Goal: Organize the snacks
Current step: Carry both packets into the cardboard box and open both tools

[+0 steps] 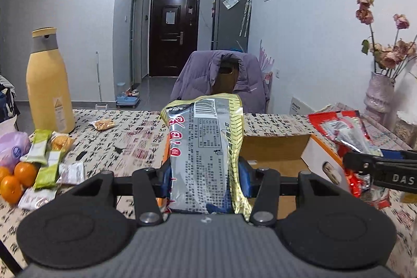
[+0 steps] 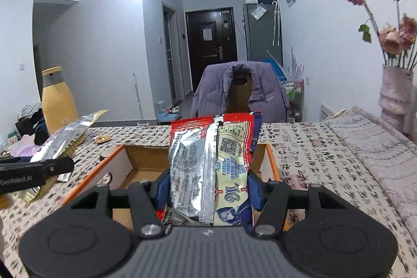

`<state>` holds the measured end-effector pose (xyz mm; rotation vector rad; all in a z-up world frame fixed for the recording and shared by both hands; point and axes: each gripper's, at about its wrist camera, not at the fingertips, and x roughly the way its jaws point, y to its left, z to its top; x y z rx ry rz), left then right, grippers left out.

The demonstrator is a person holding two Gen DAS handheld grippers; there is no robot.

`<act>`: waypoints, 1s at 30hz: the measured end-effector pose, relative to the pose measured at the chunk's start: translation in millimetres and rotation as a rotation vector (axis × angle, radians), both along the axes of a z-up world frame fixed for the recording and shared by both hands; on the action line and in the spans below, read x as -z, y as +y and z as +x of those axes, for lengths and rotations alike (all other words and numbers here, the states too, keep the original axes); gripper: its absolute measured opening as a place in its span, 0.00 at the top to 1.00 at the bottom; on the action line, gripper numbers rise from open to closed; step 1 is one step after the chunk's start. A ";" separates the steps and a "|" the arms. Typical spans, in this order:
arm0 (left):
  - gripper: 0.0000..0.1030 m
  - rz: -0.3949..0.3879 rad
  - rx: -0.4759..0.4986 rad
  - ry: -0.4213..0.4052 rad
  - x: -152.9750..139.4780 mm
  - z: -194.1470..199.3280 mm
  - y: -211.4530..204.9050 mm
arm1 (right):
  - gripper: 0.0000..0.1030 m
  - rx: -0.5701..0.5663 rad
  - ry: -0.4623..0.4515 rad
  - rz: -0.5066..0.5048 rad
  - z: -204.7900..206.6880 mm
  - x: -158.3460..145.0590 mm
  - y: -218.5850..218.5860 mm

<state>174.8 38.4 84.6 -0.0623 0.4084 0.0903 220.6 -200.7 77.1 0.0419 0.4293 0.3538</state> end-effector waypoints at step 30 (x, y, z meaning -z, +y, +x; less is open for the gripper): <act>0.00 -0.039 -0.012 0.002 47.0 56.3 7.6 | 0.01 0.024 0.101 -0.003 53.4 55.2 15.2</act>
